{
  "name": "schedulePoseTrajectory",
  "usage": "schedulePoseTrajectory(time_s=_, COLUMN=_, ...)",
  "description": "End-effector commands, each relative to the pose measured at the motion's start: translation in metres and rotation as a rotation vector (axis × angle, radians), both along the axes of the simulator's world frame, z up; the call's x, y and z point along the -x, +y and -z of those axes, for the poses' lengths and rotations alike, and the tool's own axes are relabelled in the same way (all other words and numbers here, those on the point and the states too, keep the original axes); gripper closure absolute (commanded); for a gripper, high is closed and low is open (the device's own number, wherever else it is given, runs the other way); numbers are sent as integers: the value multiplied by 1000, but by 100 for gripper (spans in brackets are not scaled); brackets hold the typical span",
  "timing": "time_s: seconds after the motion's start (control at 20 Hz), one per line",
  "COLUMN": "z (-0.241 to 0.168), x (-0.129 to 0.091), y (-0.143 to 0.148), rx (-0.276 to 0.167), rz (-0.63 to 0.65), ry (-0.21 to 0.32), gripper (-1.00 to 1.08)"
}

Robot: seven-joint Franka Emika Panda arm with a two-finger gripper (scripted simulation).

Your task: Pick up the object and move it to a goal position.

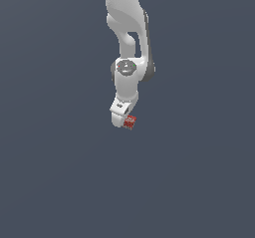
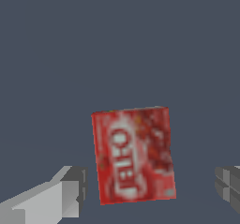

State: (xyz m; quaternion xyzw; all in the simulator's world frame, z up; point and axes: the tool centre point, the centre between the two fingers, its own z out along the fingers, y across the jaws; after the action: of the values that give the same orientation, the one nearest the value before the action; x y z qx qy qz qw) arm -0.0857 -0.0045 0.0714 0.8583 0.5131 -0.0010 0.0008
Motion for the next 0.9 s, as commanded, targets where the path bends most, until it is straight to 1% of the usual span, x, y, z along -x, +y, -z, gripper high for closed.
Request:
schedulePoseTrajectory(time_s=0.0, z=3, x=3, y=0, rx=-1, rz=-38, ry=-1, gripper=-92)
schedulePoseTrajectory(time_s=0.25, z=6, x=7, y=1, rx=-2, rz=-78, ry=-1, gripper=-92)
schedulePoseTrajectory(time_s=0.55, z=7, x=7, y=1, rx=-2, rz=-80, ry=-1, gripper=-92)
schedulePoseTrajectory(time_s=0.85, z=24, x=8, y=1, rx=-2, rz=-82, ry=0, gripper=-92)
